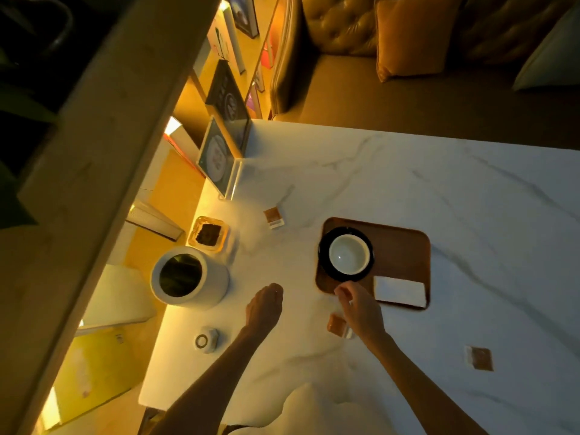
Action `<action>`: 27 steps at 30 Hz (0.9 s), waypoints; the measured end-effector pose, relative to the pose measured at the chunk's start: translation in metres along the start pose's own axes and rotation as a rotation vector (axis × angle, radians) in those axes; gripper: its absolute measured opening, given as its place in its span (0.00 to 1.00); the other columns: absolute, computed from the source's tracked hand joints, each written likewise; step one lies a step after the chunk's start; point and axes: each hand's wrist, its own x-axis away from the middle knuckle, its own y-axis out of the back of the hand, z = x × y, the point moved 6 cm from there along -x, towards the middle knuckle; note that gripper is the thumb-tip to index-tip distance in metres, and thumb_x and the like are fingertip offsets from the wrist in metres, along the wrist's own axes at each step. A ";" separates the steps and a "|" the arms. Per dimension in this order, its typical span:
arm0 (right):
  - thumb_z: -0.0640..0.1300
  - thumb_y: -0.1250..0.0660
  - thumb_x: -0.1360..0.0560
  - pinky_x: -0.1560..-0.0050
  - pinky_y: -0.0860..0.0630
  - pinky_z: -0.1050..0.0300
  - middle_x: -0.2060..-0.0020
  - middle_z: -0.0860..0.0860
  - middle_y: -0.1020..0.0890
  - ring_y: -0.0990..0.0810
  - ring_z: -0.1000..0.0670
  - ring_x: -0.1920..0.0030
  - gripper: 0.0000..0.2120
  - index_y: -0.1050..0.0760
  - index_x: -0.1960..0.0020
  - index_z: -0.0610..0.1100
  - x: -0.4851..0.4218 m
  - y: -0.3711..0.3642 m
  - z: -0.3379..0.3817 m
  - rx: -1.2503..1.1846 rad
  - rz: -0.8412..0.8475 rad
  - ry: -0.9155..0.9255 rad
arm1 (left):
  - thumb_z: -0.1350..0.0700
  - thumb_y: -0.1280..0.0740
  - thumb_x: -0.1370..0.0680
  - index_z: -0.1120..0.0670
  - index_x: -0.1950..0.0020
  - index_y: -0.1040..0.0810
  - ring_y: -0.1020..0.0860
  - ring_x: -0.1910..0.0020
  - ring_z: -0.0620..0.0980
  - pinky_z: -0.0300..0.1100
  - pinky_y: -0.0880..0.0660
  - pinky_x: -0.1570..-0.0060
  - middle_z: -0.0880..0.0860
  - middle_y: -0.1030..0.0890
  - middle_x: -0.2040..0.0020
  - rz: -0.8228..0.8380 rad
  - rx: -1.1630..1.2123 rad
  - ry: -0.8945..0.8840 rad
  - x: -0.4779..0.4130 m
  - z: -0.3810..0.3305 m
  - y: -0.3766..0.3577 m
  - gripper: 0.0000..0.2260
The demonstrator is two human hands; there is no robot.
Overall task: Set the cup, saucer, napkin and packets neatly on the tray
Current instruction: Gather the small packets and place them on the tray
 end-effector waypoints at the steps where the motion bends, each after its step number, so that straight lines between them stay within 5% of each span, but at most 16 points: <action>1: 0.48 0.37 0.21 0.57 0.22 0.57 0.57 0.52 0.18 0.20 0.54 0.57 0.07 0.22 0.50 0.47 -0.009 -0.008 0.017 -0.023 -0.010 0.013 | 0.54 0.41 0.18 0.50 0.44 0.21 0.19 0.48 0.53 0.47 0.23 0.49 0.51 0.17 0.45 -0.002 0.028 0.004 -0.011 0.006 0.010 0.10; 5: 0.50 0.38 0.22 0.60 0.25 0.63 0.60 0.55 0.20 0.22 0.56 0.61 0.09 0.22 0.50 0.46 -0.057 -0.034 0.078 -0.030 -0.013 0.048 | 0.59 0.41 0.20 0.56 0.49 0.20 0.18 0.51 0.57 0.52 0.21 0.49 0.56 0.16 0.51 -0.025 0.190 0.034 -0.063 0.015 0.051 0.09; 9: 0.50 0.39 0.22 0.58 0.24 0.58 0.56 0.50 0.17 0.20 0.51 0.58 0.11 0.22 0.49 0.45 -0.122 -0.057 0.118 0.010 -0.002 -0.011 | 0.60 0.41 0.20 0.63 0.48 0.21 0.19 0.49 0.61 0.54 0.22 0.47 0.62 0.16 0.51 -0.041 0.360 0.115 -0.124 0.011 0.076 0.11; 18: 0.47 0.40 0.21 0.45 0.24 0.50 0.47 0.43 0.17 0.20 0.41 0.46 0.14 0.22 0.42 0.42 -0.228 -0.098 0.122 -0.075 0.006 -0.281 | 0.59 0.39 0.20 0.62 0.33 0.29 0.26 0.37 0.61 0.48 0.28 0.39 0.62 0.24 0.36 0.055 0.554 0.300 -0.219 0.002 0.069 0.17; 27: 0.44 0.32 0.25 0.52 0.24 0.55 0.51 0.41 0.17 0.21 0.47 0.55 0.13 0.24 0.44 0.37 -0.242 -0.124 0.113 -0.313 0.131 -0.366 | 0.66 0.36 0.24 0.59 0.36 0.25 0.21 0.56 0.52 0.40 0.23 0.60 0.57 0.19 0.52 0.168 0.994 0.339 -0.226 -0.001 0.051 0.16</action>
